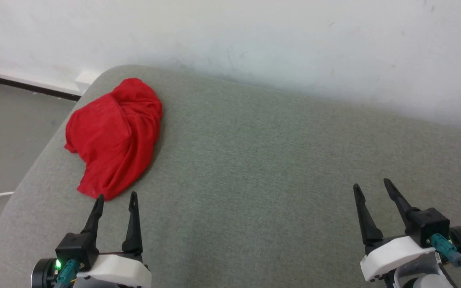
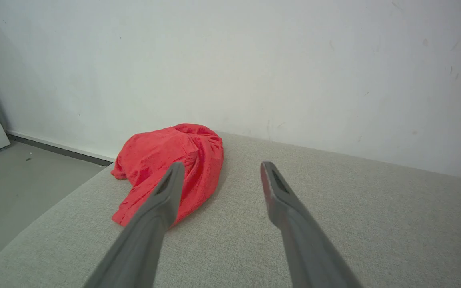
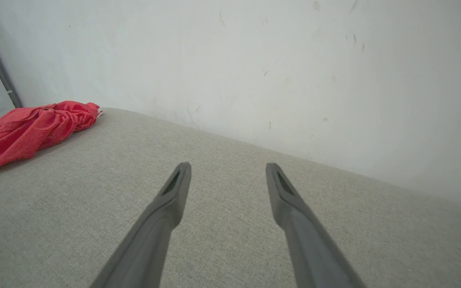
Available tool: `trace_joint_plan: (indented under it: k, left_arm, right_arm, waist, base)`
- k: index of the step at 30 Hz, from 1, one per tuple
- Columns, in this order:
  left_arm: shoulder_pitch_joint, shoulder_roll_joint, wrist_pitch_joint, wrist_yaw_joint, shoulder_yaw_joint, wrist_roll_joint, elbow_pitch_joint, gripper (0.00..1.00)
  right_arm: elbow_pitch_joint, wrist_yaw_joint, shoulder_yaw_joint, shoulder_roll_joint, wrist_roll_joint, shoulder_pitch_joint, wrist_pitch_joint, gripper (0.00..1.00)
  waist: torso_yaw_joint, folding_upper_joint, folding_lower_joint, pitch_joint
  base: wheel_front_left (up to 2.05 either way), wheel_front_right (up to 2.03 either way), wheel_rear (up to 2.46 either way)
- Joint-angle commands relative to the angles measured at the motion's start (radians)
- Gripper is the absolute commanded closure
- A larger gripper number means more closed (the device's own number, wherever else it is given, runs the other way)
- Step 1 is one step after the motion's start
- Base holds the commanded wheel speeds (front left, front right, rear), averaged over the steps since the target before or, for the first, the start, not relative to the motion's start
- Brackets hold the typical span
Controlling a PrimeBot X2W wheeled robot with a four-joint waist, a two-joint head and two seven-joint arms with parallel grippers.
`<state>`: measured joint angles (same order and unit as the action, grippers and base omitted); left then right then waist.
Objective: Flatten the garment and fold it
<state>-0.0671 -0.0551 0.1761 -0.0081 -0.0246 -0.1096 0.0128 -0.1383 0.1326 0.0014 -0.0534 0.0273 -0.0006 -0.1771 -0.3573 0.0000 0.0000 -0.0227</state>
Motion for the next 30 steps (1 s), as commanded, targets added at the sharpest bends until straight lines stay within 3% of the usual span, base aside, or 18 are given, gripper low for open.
trace_joint_plan:
  k: [1, 30]
  left_arm:
    - [-0.016, 0.003, 0.008, -0.002, -0.004, -0.008, 0.003, 0.0]
    - [-0.052, 0.005, 0.069, -0.008, -0.015, -0.043, 0.024, 0.0]
  right_arm:
    - [-0.004, -0.001, 0.001, 0.002, -0.002, -0.017, -0.007, 0.0]
    - [-0.075, -0.002, 0.043, 0.003, 0.012, -0.024, -0.068, 0.0]
  waist:
    - [-0.023, 0.0, 0.0, 0.002]
    - [-0.21, 0.0, 0.0, 0.009]
  base:
    - [0.0, 0.0, 0.0]
    - [0.0, 0.0, 0.0]
